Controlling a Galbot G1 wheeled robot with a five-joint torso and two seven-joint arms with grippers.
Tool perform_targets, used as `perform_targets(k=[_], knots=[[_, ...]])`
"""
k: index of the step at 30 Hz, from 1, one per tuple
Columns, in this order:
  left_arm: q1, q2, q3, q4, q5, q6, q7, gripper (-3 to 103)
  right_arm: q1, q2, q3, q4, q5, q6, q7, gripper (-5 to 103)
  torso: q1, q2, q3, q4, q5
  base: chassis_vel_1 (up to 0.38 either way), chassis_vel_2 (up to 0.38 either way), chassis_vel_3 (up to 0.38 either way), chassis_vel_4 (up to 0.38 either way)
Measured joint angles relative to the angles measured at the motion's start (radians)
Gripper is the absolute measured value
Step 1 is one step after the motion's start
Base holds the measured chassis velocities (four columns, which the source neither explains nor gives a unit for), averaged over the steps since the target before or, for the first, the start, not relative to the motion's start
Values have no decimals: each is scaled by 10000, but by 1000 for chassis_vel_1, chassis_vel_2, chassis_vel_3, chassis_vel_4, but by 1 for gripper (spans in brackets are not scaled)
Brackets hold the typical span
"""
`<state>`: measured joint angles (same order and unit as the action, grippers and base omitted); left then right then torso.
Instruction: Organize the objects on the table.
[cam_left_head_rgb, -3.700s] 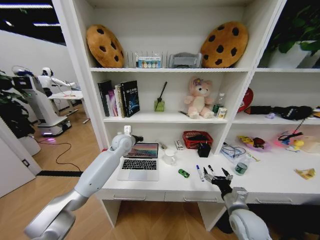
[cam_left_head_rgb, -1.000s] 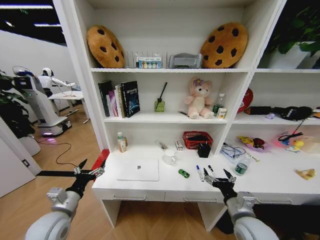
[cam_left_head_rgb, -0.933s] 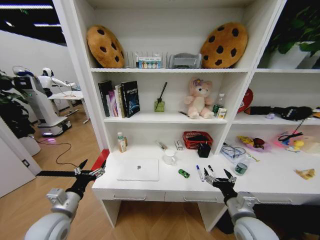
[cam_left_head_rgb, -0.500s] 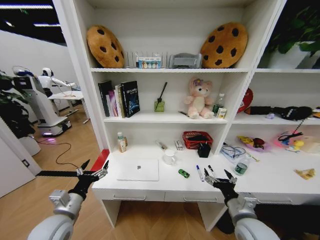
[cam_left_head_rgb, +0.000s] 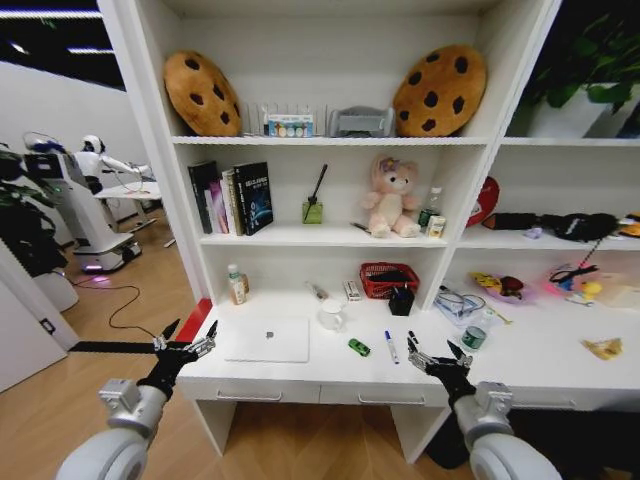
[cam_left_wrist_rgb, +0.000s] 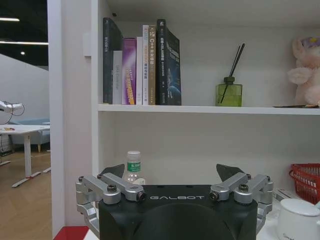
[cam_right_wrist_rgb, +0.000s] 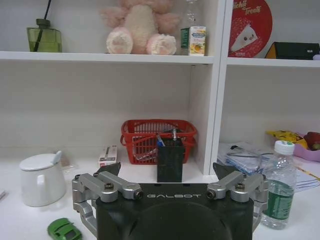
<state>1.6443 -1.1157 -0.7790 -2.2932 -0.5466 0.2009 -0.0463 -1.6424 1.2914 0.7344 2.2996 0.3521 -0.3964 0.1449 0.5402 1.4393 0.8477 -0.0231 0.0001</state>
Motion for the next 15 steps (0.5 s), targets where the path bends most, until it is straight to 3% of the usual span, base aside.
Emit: perform_targets(k=[8, 10, 11, 12, 13, 14, 15], knots=[[-3, 2, 6, 6, -8, 2, -2, 100, 264, -176, -115, -323, -572, 31, -341, 100, 0, 0, 0, -2, -3, -208, -235, 226, 219], [-3, 2, 7, 6, -8, 1, -1, 100, 491, -408, -308, -590, -604, 35, -572, 100, 0, 0, 0, -1, 11, -41, -162, 119, 44], [-3, 2, 7, 6, -10, 1, -1, 100, 634, -625, -452, -767, -495, 58, -769, 100, 0, -1, 0, -4, 11, -41, -162, 52, 44], [-4, 5, 8, 7, -10, 2, 0, 100, 953, -1310, -767, -1103, -124, 64, -1377, 100, 0, 0, -1, -7, 1, 8, -87, 32, -18], [-4, 5, 8, 7, -10, 2, 0, 100, 953, -1310, -767, -1103, -124, 64, -1377, 100, 0, 0, -1, -7, 1, 8, -87, 32, -18], [-5, 6, 6, 9, -11, 1, 0, 100, 1301, -2110, -1076, -1431, 89, 44, -2126, 100, 0, -1, 0, 0, -3, 0, 0, 0, 0], [-5, 6, 6, 9, -11, 1, 0, 100, 1301, -2110, -1076, -1431, 89, 44, -2126, 100, 0, -1, 0, 0, -3, 0, 0, 0, 0]])
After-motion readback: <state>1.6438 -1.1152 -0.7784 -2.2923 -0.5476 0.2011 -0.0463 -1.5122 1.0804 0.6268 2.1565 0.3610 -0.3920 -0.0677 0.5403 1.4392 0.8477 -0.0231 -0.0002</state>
